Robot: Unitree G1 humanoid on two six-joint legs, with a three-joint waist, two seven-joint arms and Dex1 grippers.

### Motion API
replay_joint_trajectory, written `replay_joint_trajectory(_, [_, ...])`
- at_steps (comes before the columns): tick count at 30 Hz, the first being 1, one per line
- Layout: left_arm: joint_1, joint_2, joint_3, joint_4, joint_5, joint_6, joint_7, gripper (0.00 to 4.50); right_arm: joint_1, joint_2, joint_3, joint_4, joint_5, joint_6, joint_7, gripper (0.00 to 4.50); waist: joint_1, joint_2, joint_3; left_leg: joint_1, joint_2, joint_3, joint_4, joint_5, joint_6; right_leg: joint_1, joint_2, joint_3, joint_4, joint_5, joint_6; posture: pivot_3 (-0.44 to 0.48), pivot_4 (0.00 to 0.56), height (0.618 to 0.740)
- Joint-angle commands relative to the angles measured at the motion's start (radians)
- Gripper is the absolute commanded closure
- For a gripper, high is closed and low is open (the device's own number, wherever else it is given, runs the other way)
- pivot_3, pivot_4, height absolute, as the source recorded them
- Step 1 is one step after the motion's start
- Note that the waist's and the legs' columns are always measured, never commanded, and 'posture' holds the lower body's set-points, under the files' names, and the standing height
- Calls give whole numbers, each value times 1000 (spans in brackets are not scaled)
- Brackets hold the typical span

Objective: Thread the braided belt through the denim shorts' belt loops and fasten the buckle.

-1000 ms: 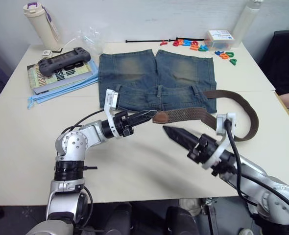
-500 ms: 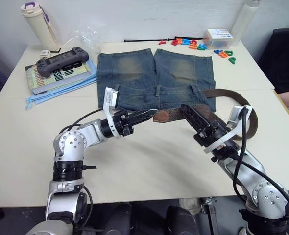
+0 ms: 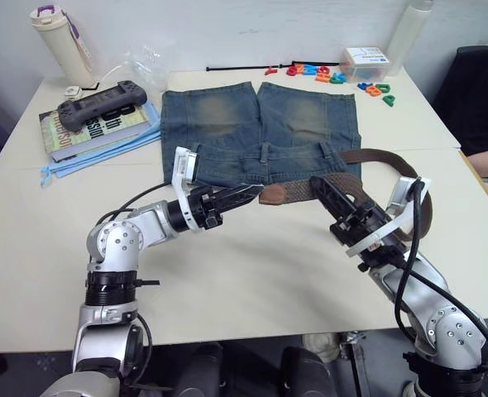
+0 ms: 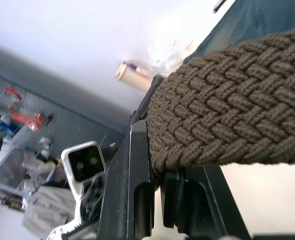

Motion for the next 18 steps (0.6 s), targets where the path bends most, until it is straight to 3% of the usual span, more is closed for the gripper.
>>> replay_joint_trajectory(1, [-34,74,-83,58,147,-163,-124,1916,6,7,-25,-33,-10,-34,-17,4500,1,0,0,0,0,2,0,0,0,-2,0,2,1,0,0,0,150,703])
replay_joint_trajectory(3, [-56,117,-144,132,257,-289,-194,1313,13,7,-33,-34,-19,-45,-27,4500,2,0,0,0,0,3,0,0,0,-3,0,3,1,0,0,0,150,703])
replay_joint_trajectory(4, [-91,127,-190,226,365,-431,-199,986,19,4,-38,-37,-23,-49,-32,4500,4,0,0,-1,0,5,0,0,0,-4,0,5,2,0,0,0,150,703])
replay_joint_trajectory(6, [-158,121,-244,392,514,-642,-183,986,29,-2,-41,-41,-32,-54,-38,4500,8,0,0,-2,0,6,0,-1,2,-7,0,7,3,0,0,0,150,703])
replay_joint_trajectory(11, [-362,62,-370,834,871,-1198,45,986,48,0,-42,-63,-45,-64,-45,4500,12,-2,1,-10,0,8,3,-2,4,-14,-1,8,4,1,1,0,150,703])
replay_joint_trajectory(15, [-465,15,-451,1098,1055,-1351,200,986,59,4,-41,-90,-54,-71,-48,4500,6,-3,1,-13,-1,9,4,-4,6,-16,-1,6,2,2,3,0,150,703])
replay_joint_trajectory(18, [-509,-14,-488,1194,1146,-1379,280,986,61,3,-40,-104,-58,-81,-56,4500,2,-4,1,-13,-1,10,4,-4,7,-16,-2,4,1,2,3,0,150,703])
